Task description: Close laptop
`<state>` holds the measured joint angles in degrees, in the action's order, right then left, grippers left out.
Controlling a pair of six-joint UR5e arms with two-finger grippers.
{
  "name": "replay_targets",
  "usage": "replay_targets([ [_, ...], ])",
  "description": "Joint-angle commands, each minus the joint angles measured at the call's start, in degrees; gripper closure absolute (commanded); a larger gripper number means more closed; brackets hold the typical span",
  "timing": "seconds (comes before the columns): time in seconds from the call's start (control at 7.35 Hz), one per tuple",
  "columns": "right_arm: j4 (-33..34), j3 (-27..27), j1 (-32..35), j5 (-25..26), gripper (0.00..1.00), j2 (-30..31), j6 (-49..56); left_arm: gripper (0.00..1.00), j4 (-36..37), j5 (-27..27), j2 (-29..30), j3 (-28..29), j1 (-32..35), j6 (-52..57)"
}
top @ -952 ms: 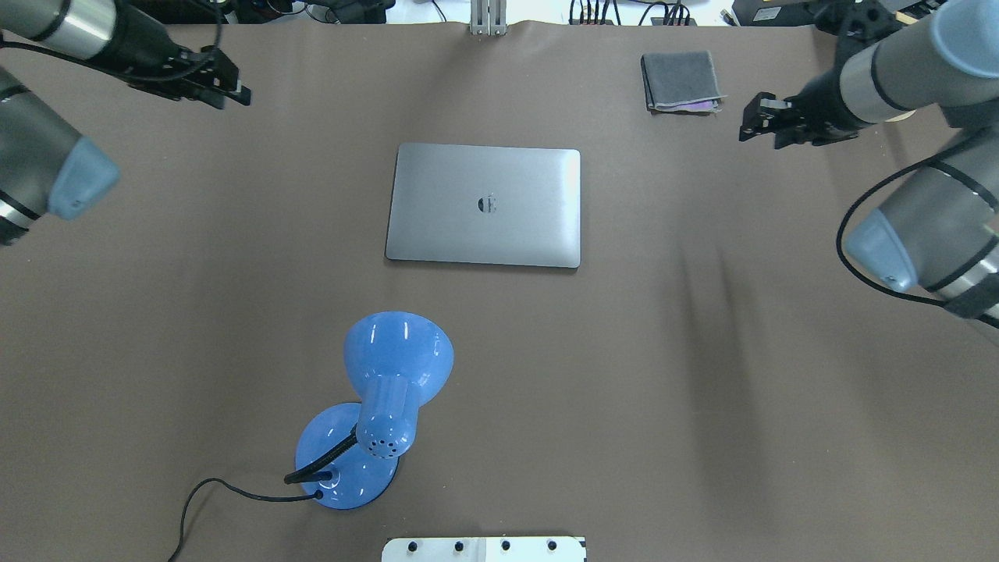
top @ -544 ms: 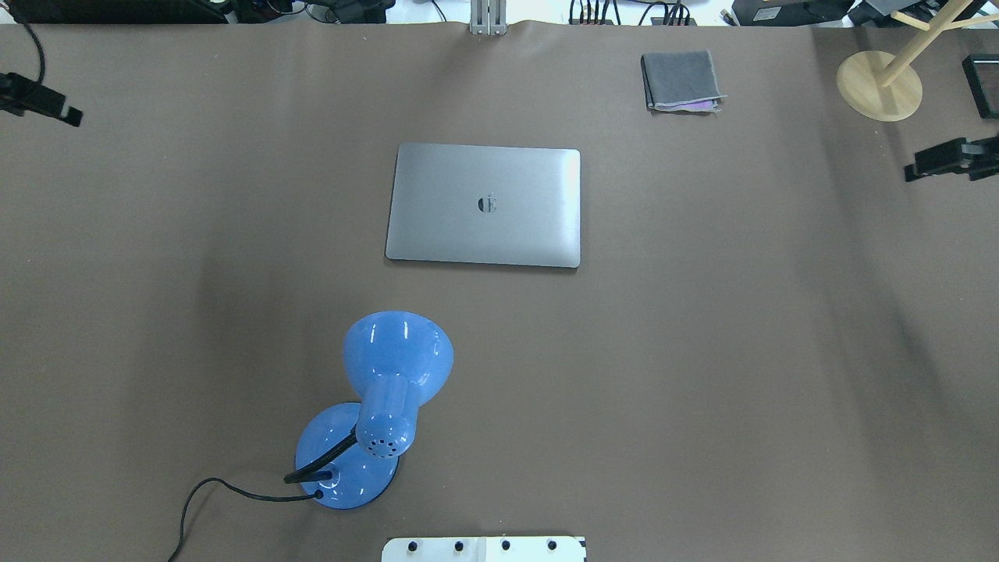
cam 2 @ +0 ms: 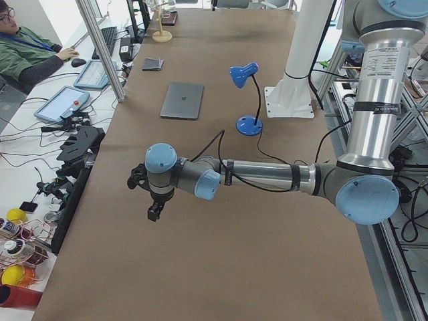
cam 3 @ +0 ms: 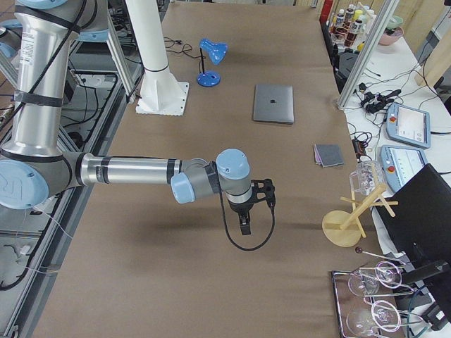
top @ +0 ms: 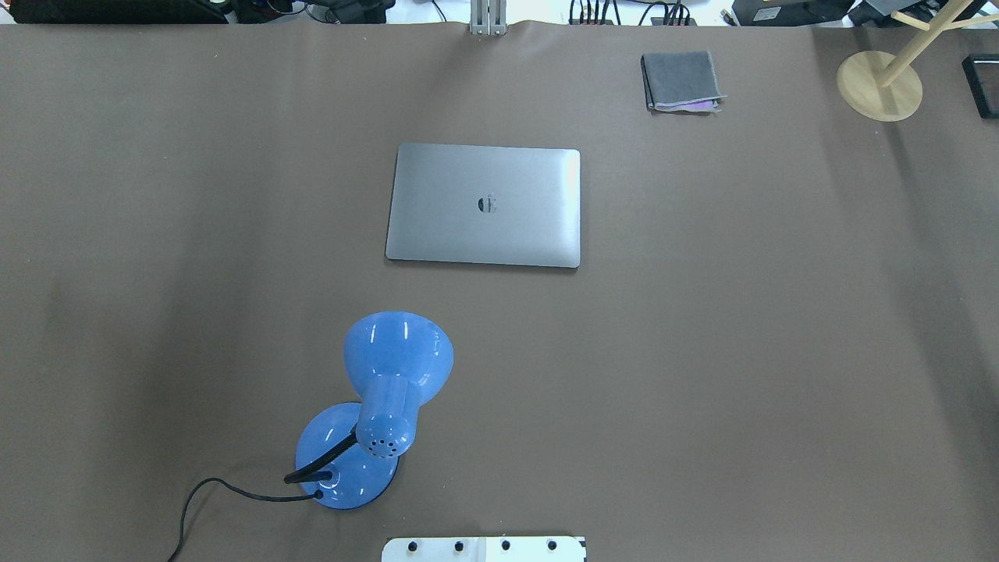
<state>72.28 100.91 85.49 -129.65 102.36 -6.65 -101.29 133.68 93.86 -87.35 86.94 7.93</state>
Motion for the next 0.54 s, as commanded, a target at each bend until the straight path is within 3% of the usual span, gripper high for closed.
replay_targets([
  [0.0,1.91,-0.45,2.05,1.49,0.0,6.24,7.34,0.01,16.23,-4.0,-1.66,-1.5,1.83,5.43],
  [0.27,0.51,-1.77,2.05,5.09,0.0,8.56,7.35,0.01,17.0,-7.97,-5.86,-9.12,2.89,5.25],
  [0.41,3.2,-1.77,1.96,4.59,0.0,6.99,7.27,0.01,17.0,-8.34,-6.92,-10.29,2.89,5.17],
])
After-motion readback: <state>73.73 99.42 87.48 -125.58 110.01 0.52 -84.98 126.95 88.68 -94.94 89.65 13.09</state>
